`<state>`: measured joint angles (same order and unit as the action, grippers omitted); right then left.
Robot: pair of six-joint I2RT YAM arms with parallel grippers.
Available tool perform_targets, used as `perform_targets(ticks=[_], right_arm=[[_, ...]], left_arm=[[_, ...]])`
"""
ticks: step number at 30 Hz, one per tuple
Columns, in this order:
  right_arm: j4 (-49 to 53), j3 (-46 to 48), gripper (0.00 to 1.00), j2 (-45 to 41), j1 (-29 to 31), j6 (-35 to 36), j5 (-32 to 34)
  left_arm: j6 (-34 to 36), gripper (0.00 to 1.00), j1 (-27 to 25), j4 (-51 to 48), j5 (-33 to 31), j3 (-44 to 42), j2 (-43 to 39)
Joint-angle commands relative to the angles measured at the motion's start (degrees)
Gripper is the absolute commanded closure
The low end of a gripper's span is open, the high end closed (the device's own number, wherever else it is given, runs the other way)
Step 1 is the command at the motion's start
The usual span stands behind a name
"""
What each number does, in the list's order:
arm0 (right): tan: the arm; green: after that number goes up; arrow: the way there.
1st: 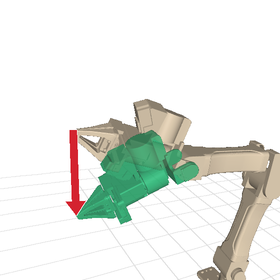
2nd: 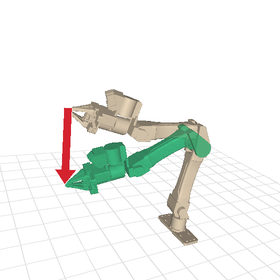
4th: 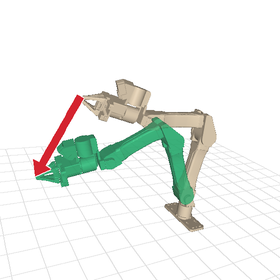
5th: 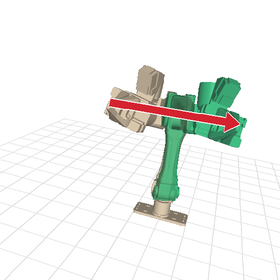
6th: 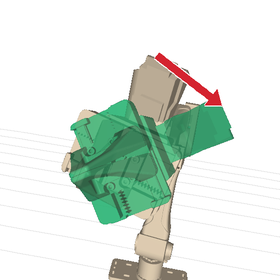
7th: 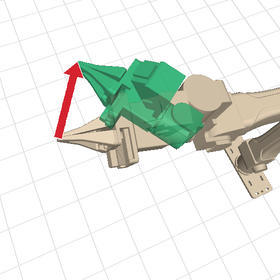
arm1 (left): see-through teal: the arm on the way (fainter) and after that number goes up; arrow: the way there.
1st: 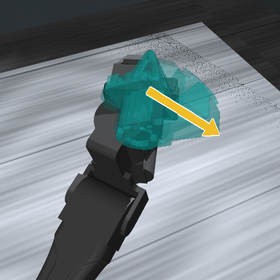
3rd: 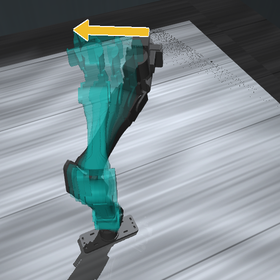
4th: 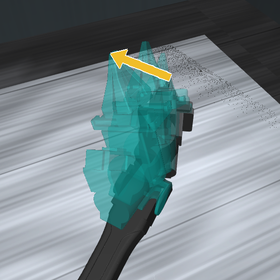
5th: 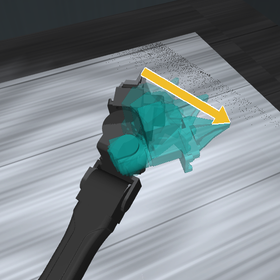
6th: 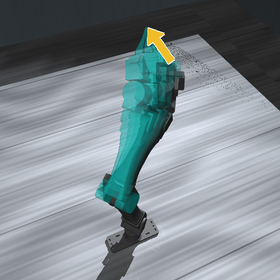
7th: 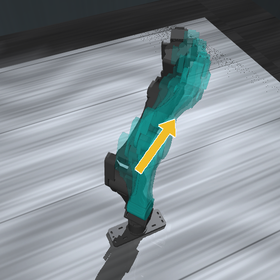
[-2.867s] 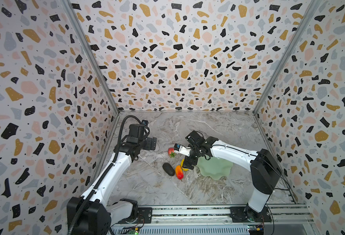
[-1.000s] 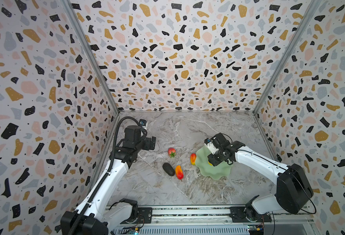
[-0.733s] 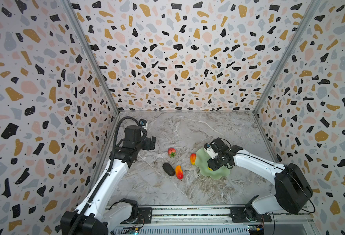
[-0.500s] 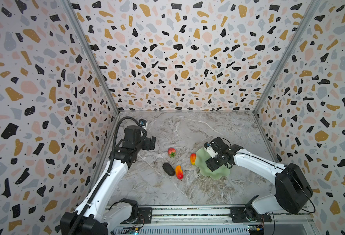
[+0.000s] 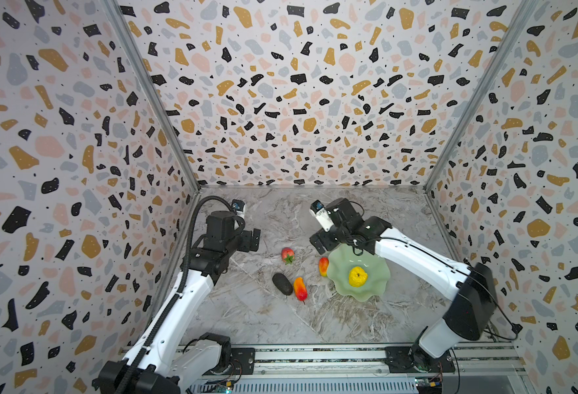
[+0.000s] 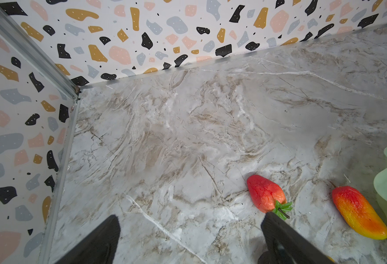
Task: Place and organize the fake fruits in the fruit bowl
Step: 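Move the right gripper to the red strawberry and grasp it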
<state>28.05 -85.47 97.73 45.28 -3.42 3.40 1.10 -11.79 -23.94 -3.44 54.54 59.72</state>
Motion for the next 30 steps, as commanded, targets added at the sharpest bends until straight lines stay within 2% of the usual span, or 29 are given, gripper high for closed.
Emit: perform_targets(ticks=[1, 5, 11, 18, 22, 30], right_arm=[[-5.30, -6.11, 0.01, 9.97, 1.44, -8.09, -1.04], [-8.32, -12.32, 0.01, 18.19, 4.09, -12.20, 0.78], [-9.09, -14.61, 0.00, 25.32, 5.74, -13.42, -3.06], [-11.44, -11.99, 0.08, 26.92, 6.26, -15.25, -3.95], [-11.25, -12.09, 0.18, 27.44, 6.24, -15.00, -3.81], [-10.65, -12.05, 0.19, 28.85, 6.32, -14.55, -4.19]], left_arm=[[0.39, 0.00, 0.34, 1.29, 0.19, -0.22, -1.44], [0.52, 0.00, 0.43, 1.57, 0.63, -0.40, -1.80], [0.51, 0.00, 1.06, 1.68, 1.85, -0.54, -2.22], [0.43, 0.00, 1.59, 2.40, 2.10, -1.19, -3.06], [0.35, 0.00, 1.86, 2.50, 2.48, -1.19, -2.86], [0.34, 0.00, 2.18, 2.54, 2.38, -1.28, -2.95]])
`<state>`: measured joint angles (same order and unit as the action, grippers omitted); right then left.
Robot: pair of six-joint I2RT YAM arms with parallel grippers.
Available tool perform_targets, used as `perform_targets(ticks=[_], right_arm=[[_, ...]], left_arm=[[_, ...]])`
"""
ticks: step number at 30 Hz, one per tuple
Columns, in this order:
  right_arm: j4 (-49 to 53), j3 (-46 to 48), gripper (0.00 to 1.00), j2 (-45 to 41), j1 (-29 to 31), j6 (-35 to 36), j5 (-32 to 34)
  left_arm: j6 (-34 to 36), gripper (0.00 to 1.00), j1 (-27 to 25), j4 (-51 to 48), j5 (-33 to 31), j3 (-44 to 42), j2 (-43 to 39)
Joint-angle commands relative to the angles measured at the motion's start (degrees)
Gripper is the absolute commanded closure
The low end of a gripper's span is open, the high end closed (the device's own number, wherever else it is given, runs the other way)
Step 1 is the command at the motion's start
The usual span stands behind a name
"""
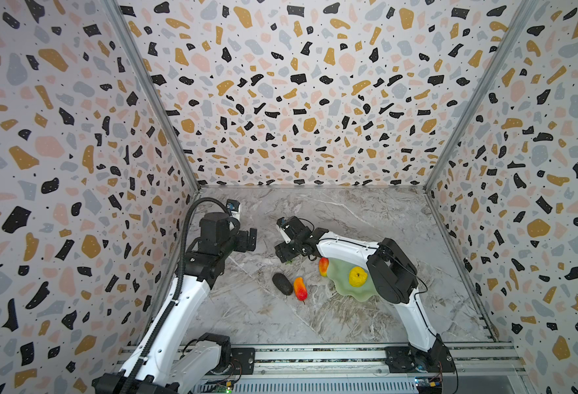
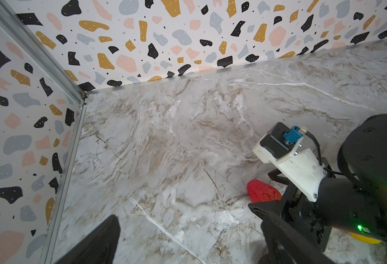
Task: Place and organize the fake fruits in the fruit bowl
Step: 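Move the right gripper to the red strawberry and grasp it, then lift the strawberry into the green bowl beside the pear and release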
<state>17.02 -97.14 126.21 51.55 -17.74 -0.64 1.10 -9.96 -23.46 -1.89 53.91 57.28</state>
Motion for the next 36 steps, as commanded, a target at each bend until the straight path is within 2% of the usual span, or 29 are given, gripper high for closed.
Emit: perform_targets(ticks=[1, 12, 22, 27, 32, 36], right_arm=[[0.43, -0.25, 0.19, 0.44, 0.06, -0.27, -0.14], [0.45, 0.45, 0.32, 0.73, 0.07, -0.20, -1.16], [1.06, 0.26, 0.52, 0.14, -0.85, 1.92, -2.72], [0.83, 1.25, 0.59, -5.14, -2.92, 6.20, -3.19], [2.40, 5.31, 0.63, -15.41, -6.78, 11.07, -4.76], [7.07, 10.47, 0.64, -25.04, -10.25, 14.66, -1.35]], left_arm=[[0.38, 0.00, 0.38, 2.10, 0.84, -0.65, -0.50], [0.40, 0.01, 0.71, 2.10, 0.76, -0.74, -0.83], [0.44, 0.00, 0.99, 2.19, 0.62, -0.82, -1.29], [0.48, 0.00, 1.17, 2.26, 0.75, -0.74, -1.44], [0.48, 0.00, 1.29, 2.26, 0.40, -0.82, -1.64], [0.53, 0.00, 1.34, 2.20, 0.31, -0.91, -1.64]])
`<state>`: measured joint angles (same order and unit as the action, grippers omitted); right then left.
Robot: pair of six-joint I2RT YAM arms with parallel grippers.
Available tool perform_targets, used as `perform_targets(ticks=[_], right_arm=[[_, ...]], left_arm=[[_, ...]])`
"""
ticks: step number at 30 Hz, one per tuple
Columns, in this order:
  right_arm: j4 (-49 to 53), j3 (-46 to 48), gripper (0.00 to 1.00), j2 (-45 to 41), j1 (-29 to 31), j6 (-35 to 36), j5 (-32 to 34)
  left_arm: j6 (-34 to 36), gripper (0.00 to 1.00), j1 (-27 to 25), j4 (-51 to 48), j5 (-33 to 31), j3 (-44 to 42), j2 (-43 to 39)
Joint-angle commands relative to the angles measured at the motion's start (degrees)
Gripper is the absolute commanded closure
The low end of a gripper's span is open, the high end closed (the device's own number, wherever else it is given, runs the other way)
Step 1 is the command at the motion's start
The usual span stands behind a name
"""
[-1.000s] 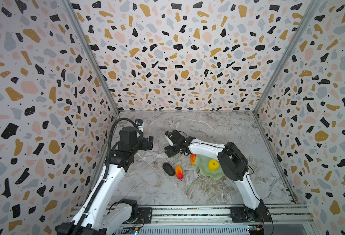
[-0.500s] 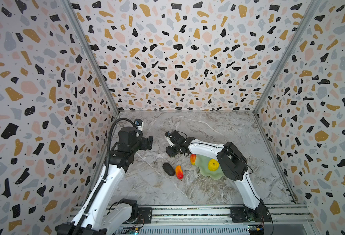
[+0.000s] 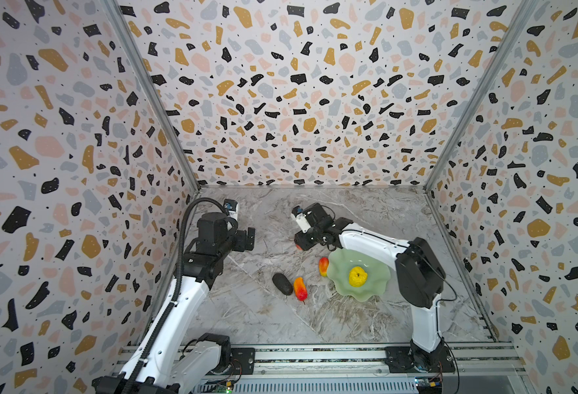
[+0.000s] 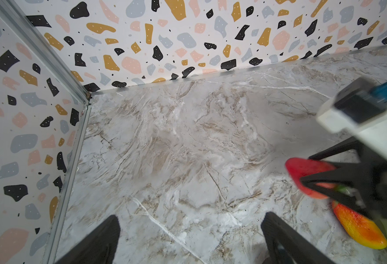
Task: Place and organize the fake fruits in the fruit bowl
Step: 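Lift the strawberry into the green bowl beside the pear and release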
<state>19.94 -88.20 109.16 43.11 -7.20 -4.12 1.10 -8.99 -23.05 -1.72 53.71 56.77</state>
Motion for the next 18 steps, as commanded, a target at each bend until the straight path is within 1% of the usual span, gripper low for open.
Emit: perform_targets(ticks=[1, 5, 7, 9, 14, 18], right_arm=[[6.05, 2.82, 0.64, -10.21, -2.95, 4.58, 3.13], [12.06, 8.37, 0.65, -18.18, -6.74, 4.21, 6.41], [13.41, 11.71, 0.66, -22.43, -7.91, 3.19, 7.90], [13.54, 14.49, 0.66, -25.62, -9.01, 2.36, 7.91], [15.23, 17.73, 0.67, -27.66, -12.10, 2.05, 7.12], [16.66, 19.44, 0.68, -28.90, -12.57, 1.39, 8.06]], left_arm=[[0.56, 0.00, 0.46, 1.84, 0.22, -0.72, -1.06], [0.37, 0.00, 0.60, 2.32, 1.07, -0.69, -0.64], [0.39, 0.01, 0.73, 2.31, 1.28, -0.25, 0.44], [0.32, 0.00, 0.73, 1.90, 1.40, 0.20, 1.52], [0.49, 0.00, 0.73, 1.60, 1.37, 0.01, 1.79], [0.50, 0.00, 0.90, 2.06, 1.07, -0.10, 0.97]])
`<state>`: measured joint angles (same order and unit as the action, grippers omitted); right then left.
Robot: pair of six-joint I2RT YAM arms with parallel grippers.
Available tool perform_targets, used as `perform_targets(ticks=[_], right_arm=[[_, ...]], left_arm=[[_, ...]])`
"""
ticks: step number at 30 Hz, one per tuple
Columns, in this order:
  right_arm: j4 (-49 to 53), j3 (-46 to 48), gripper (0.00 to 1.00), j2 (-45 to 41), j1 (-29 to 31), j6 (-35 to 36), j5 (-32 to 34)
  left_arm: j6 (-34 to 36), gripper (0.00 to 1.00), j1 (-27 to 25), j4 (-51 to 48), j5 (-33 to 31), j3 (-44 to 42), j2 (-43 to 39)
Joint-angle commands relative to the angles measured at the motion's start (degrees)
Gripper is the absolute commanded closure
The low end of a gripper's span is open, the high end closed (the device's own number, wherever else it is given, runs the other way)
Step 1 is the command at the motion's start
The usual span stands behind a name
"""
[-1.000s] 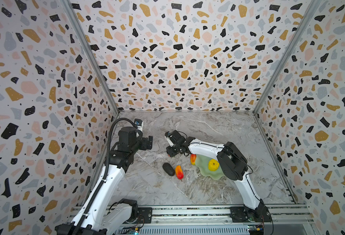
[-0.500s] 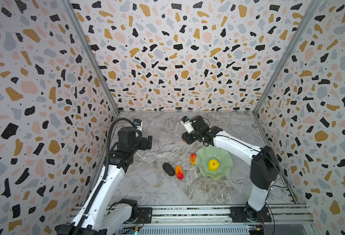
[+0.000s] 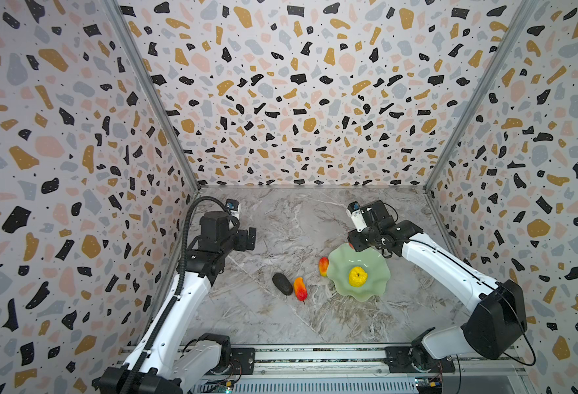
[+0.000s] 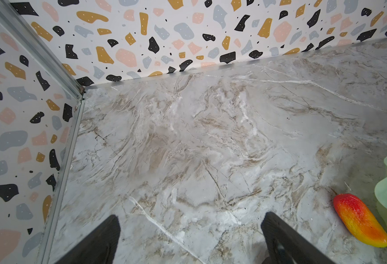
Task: Place and organize the fake fruits in the fruit bowl
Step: 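Lift the strawberry into the green bowl beside the pear and release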
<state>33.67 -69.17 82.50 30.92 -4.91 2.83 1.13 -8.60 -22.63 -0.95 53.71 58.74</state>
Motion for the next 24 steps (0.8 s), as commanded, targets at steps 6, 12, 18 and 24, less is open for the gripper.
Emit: perform_targets(ticks=[6, 12, 18, 24], right_arm=[[3.39, 3.81, 0.69, -3.60, -2.04, -2.63, 0.77], [3.43, 6.16, 0.69, -2.63, -2.12, -3.11, -0.06], [2.59, 9.15, 0.69, -0.98, -3.20, -2.90, -0.22], [0.20, 11.95, 0.69, 0.46, -6.06, -3.18, -0.90]], left_arm=[[0.35, 0.00, 0.51, 2.00, 0.31, -1.20, -3.28], [0.19, 0.01, 0.56, 2.10, 0.95, -0.94, -1.92], [0.26, 0.00, 0.78, 1.78, 0.95, -0.54, -0.73], [0.28, 0.00, 0.78, 1.89, 1.30, -0.72, -0.64]])
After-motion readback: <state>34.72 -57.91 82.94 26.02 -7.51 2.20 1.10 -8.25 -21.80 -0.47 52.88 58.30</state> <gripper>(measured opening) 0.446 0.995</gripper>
